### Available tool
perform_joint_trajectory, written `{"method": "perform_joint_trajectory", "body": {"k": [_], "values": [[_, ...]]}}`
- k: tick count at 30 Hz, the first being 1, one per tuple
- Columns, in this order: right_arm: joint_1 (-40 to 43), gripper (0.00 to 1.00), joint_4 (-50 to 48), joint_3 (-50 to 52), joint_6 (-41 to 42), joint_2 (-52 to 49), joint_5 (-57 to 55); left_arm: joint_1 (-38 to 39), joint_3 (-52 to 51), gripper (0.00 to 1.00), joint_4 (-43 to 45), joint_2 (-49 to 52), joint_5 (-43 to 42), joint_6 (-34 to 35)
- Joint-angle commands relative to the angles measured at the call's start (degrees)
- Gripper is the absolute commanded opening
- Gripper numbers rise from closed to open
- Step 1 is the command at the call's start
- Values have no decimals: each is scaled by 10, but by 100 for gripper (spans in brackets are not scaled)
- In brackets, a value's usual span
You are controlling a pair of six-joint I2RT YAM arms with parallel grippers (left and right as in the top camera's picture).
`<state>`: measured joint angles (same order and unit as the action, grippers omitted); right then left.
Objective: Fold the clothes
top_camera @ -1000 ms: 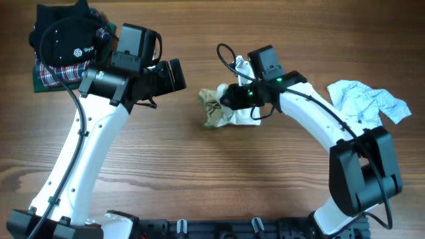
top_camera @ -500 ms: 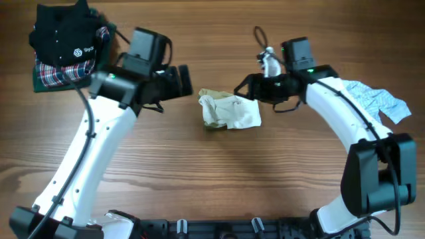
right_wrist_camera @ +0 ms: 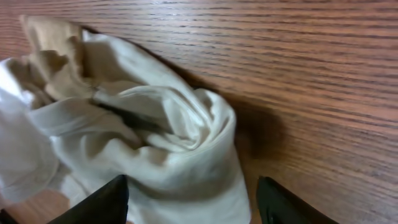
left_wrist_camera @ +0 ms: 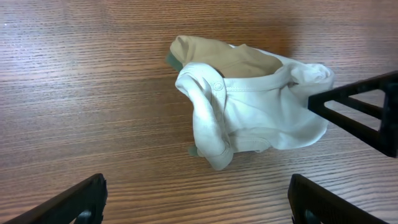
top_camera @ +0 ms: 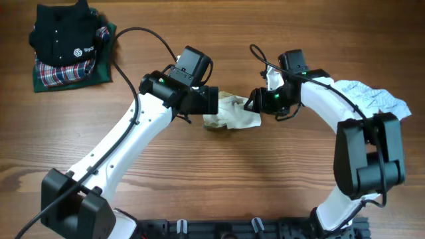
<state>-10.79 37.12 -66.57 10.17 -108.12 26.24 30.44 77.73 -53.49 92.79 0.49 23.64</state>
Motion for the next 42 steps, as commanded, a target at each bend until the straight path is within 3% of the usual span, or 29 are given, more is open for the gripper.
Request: {"method": "perform_joint_trajectory", "body": {"k": [1,5,9,11,19,27,31,40,42], "values": [[-3,59,-12,5,-11,-26,-27,0,-1,93,2,1,11,-9],[-3,44,-23,6,-10,-50,-16,0,-1,93,1,1,11,-9],[-3,24,-39,6,-12,-67,63,0,-1,93,1,1,17,-9],[-3,4,-38,6,-10,-67,78,0,-1,93,1,1,18,-9],[56,4,-15,-2,-22,-10,150,-16,-1,95,1,1,21,-12],[95,4,64,-23,-45,142,109,-70,-1,95,-3,1,22,-24],[95,4,134,-74,-68,165,72,-122,-1,95,-3,0,21,-27],[14,4,141,-106,-48,164,1,-175,-1,95,-3,-31,15,-39],[-18,4,125,-106,-31,164,1,-175,-1,94,-3,-36,-25,-40]]}}
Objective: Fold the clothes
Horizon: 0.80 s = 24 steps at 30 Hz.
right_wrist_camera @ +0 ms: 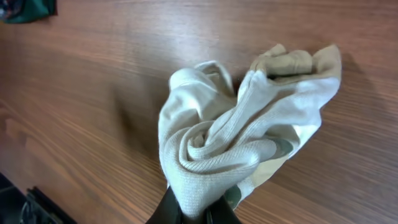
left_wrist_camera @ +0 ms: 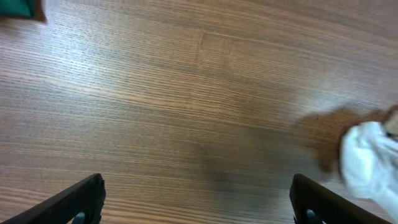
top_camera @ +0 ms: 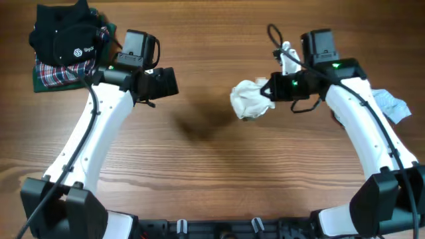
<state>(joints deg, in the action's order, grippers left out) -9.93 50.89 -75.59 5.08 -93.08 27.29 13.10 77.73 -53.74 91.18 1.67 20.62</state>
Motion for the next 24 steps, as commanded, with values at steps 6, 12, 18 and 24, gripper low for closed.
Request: {"method": "perform_joint_trajectory", "body": {"k": [6,12,18,24], "values": [[-71,4,-47,-16,46,-1,-10,-1,-1,91,2,-21,-113,-9],[-81,4,-34,-45,62,-9,-40,-42,0,94,-1,-96,-113,-20],[-41,4,155,-194,9,-8,-259,-101,0,95,-1,-155,-112,-22],[-74,4,166,-195,21,-43,-453,-104,0,97,0,-155,-113,-22]]}}
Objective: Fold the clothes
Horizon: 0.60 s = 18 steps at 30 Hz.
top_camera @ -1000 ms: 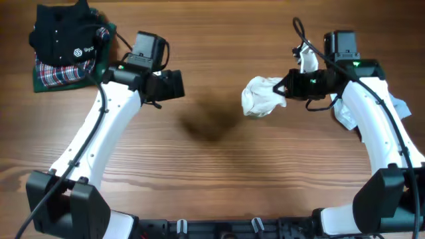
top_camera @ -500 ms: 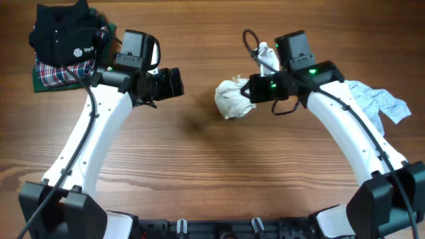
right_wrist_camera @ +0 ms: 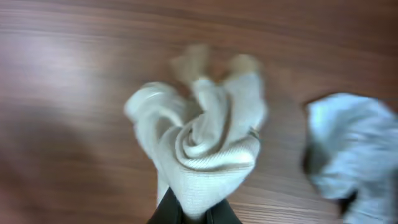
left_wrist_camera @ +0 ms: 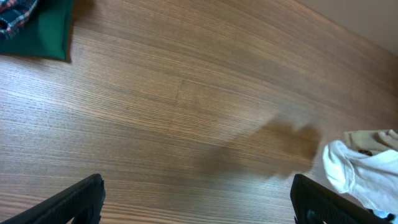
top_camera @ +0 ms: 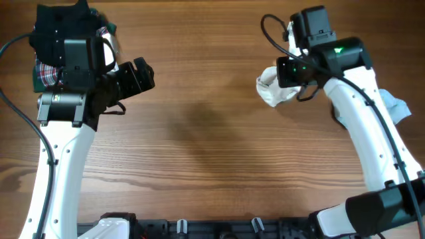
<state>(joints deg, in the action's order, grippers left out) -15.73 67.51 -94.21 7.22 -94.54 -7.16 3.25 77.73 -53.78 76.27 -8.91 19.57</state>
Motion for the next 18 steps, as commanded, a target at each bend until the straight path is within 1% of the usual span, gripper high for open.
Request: {"method": "perform_joint_trajectory", "body": {"k": [1,4,7,11,13,15,18], "values": [[-25,4,1,-9,5,-52,-137,-5,0,97,0,-6,-7,-12],[-42,4,0,-9,7,-108,-160,-5,0,98,0,-6,-7,-12],[-66,4,-3,-9,20,-129,-156,-5,0,98,0,-6,-6,-12],[-117,4,-17,-9,30,-131,-101,-5,0,99,4,-6,-6,-12],[-145,4,-31,-9,36,-137,-47,-5,0,100,3,-6,-6,-12],[-166,4,-40,-9,65,-151,-19,-5,0,100,0,-6,-6,-12],[-183,4,-48,-9,69,-184,15,-5,0,100,0,-6,-6,-12]]}}
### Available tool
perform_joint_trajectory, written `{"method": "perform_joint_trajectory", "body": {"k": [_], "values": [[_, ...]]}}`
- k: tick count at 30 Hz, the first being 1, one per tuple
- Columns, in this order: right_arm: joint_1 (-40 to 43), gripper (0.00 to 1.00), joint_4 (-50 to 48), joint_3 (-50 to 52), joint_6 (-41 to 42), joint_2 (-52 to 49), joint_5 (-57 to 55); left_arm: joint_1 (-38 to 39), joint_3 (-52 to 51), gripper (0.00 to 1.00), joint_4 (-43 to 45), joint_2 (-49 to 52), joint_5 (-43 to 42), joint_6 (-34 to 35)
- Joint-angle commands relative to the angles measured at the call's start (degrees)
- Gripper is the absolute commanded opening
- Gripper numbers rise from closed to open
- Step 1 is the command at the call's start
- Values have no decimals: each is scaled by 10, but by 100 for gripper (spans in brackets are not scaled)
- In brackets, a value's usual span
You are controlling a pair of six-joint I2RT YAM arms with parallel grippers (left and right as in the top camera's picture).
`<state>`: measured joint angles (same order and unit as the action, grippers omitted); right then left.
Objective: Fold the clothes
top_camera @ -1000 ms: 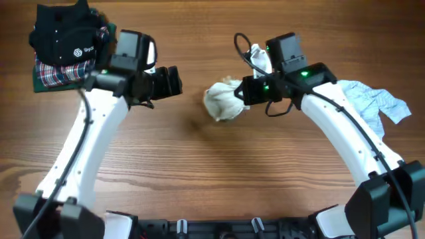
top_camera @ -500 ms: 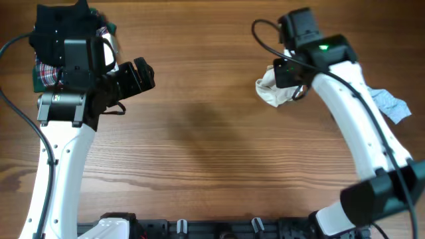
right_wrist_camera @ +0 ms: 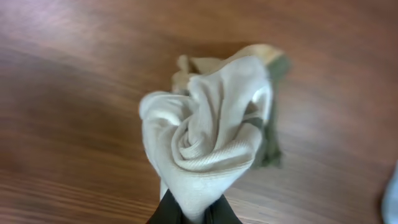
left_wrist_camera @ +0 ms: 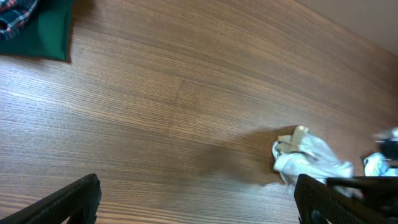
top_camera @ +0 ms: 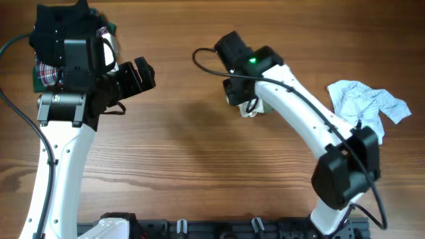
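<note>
My right gripper (right_wrist_camera: 194, 211) is shut on a bunched cream garment (right_wrist_camera: 208, 140) with tan lining and a green trim. It hangs below the gripper over the table's middle, mostly hidden under the right arm in the overhead view (top_camera: 251, 109); the left wrist view shows the garment (left_wrist_camera: 308, 155) low at right. My left gripper (left_wrist_camera: 196, 205) is open with nothing in it, raised at the left (top_camera: 139, 76). A crumpled light-blue garment (top_camera: 365, 99) lies at the right edge. Folded dark clothes (top_camera: 63, 40) are stacked on a green cloth at top left.
The green cloth's corner (left_wrist_camera: 43, 31) and plaid fabric show at the top left of the left wrist view. The wooden table (top_camera: 199, 166) stretches across the front. The right arm's cable (top_camera: 202, 63) loops above the middle.
My right gripper, still shut on the cream garment, has moved from the upper right to the table's middle. The left arm has not moved.
Both grippers were open beside the cream garment lying crumpled at the middle. Then my right gripper was shut on it and held it up, with the left arm drawn back left. It was carried to the upper right, and now hangs over the middle.
</note>
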<state>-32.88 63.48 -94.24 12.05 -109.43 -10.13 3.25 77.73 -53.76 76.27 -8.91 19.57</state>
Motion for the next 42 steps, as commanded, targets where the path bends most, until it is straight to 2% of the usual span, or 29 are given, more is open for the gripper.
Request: {"method": "perform_joint_trajectory", "body": {"k": [1,3,4,5,6,7,8,10,11,14,18,21,24,27,30,34,42], "values": [[-18,4,-14,-9,21,-47,59,-5,0,100,0,-6,-6,-12],[-29,8,-28,-9,20,-62,85,-5,0,100,0,-6,-6,-12],[-40,15,-41,-9,18,-66,103,-5,0,100,0,-6,-5,-12],[-51,28,-51,-9,15,-66,107,-5,0,100,0,-6,-5,-12],[-64,45,-60,-9,14,-66,111,-5,0,100,0,-6,-5,-12],[-73,57,-64,-9,14,-66,122,-5,0,100,0,-6,-5,-12],[-78,64,-69,-9,13,-66,140,-5,0,100,0,-6,-5,-12],[-74,84,-73,-14,12,-65,196,-5,0,100,-1,-6,-5,-12],[-66,87,-73,-20,12,-61,219,-5,0,100,-1,-6,-5,-12],[-24,89,-73,-36,19,-20,260,-5,0,100,-13,-6,-9,-11],[109,100,-62,-42,24,73,320,1,-1,100,-57,12,-154,-12],[212,100,-22,-42,-47,90,411,41,-24,100,-55,42,-197,-12],[258,99,10,-42,-82,89,426,87,-103,100,26,67,-222,10],[263,100,18,-42,-91,89,425,103,-200,100,157,95,-269,63],[264,99,16,-42,-90,89,421,105,-253,100,250,120,-271,107],[264,100,19,-42,-90,89,421,105,-283,100,360,146,-271,144],[264,99,20,-42,-89,89,421,145,-284,100,468,244,-238,169]]}}
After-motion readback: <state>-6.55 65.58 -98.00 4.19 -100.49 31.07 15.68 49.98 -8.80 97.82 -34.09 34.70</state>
